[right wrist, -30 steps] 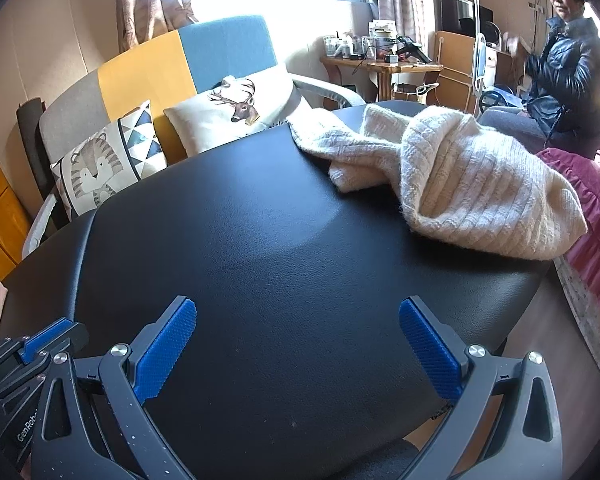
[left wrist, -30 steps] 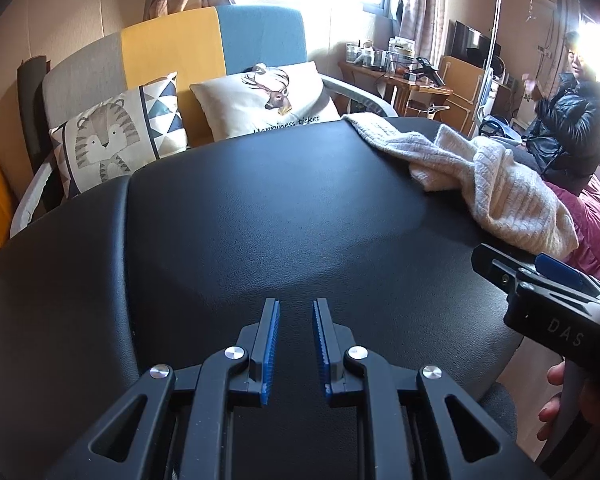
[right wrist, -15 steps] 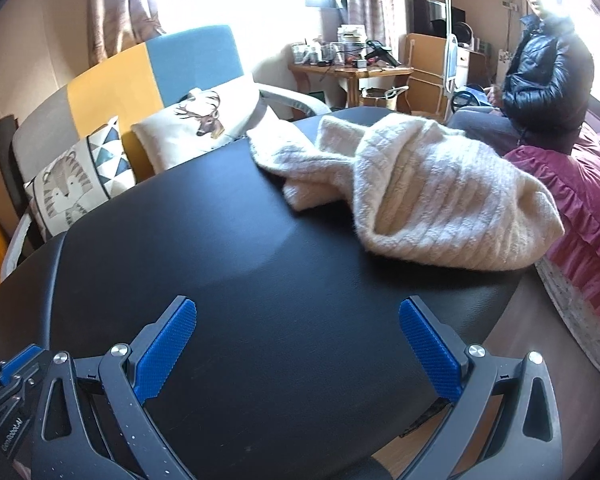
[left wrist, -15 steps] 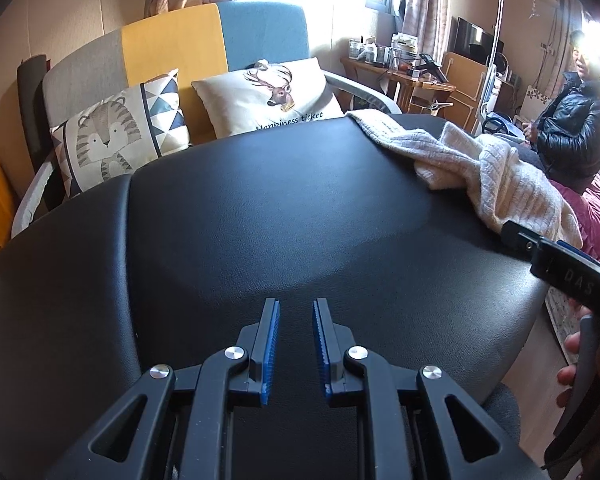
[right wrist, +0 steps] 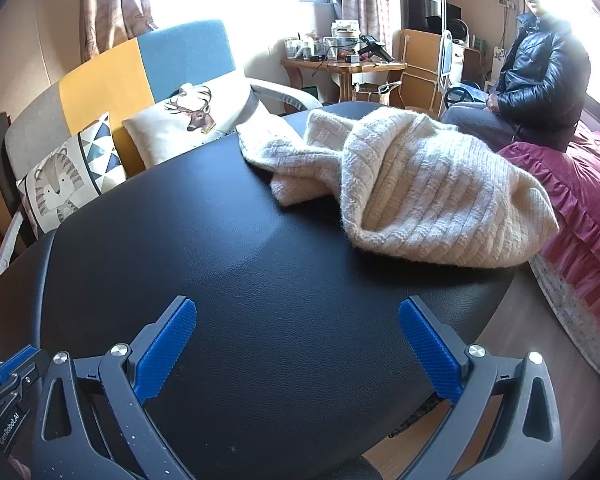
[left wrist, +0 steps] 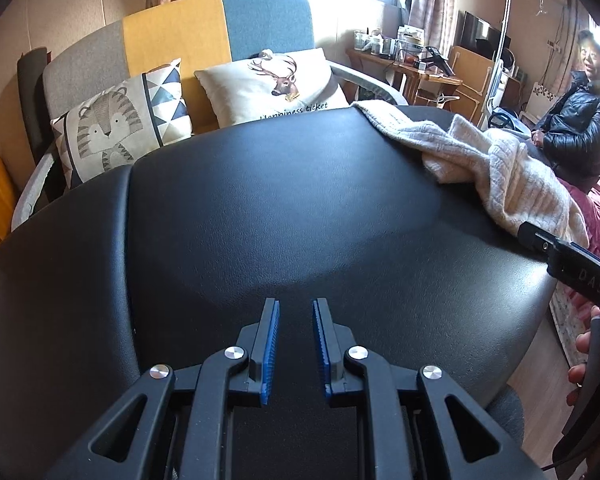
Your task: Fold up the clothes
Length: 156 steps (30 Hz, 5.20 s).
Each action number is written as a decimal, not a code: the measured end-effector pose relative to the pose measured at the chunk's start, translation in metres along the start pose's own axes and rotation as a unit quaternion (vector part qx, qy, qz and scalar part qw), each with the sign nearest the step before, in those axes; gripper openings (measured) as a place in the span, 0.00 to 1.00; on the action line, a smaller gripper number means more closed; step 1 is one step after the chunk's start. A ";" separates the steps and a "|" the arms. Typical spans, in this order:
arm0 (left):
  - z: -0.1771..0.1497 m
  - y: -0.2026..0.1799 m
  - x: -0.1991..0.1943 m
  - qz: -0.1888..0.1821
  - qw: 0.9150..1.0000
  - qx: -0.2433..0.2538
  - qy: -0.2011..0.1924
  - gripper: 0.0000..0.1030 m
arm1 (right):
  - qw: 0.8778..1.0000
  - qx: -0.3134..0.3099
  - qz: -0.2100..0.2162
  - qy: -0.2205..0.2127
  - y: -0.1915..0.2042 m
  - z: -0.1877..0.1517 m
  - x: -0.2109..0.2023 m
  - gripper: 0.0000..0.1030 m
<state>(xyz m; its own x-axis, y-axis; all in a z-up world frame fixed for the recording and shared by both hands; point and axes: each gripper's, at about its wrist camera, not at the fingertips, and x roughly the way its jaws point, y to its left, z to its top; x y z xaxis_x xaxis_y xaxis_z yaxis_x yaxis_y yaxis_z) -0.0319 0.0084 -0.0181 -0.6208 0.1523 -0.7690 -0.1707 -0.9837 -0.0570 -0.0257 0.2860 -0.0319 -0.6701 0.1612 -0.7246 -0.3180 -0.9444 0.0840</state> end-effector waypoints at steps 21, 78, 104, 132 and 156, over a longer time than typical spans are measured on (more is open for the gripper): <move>-0.002 0.001 0.019 0.015 0.999 0.008 0.034 0.16 | 0.998 0.057 -0.018 -0.001 -0.057 0.034 0.030 1.00; -0.019 0.013 0.053 0.018 0.996 0.015 0.092 0.16 | 0.993 0.075 -0.076 0.048 -0.087 0.111 0.161 1.00; -0.035 -0.005 0.049 0.015 0.993 0.044 0.104 0.16 | 0.964 0.245 0.085 0.049 -0.134 0.079 0.155 0.15; -0.008 -0.013 0.034 -0.017 0.995 0.053 0.084 0.16 | 0.942 0.159 0.292 0.035 -0.022 0.022 0.058 0.14; 0.044 -0.030 0.090 -0.003 0.990 0.099 0.103 0.16 | 0.940 0.167 0.294 0.049 -0.018 -0.024 0.061 0.14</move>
<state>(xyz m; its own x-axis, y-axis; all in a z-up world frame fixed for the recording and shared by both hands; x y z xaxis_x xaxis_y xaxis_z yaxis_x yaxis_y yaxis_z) -0.1166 0.0560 -0.0578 -0.4545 0.1150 -0.8833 -0.3326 -0.9418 0.0485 -0.0441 0.3062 -0.0941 -0.7363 -0.4031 -0.5435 -0.1158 -0.7163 0.6881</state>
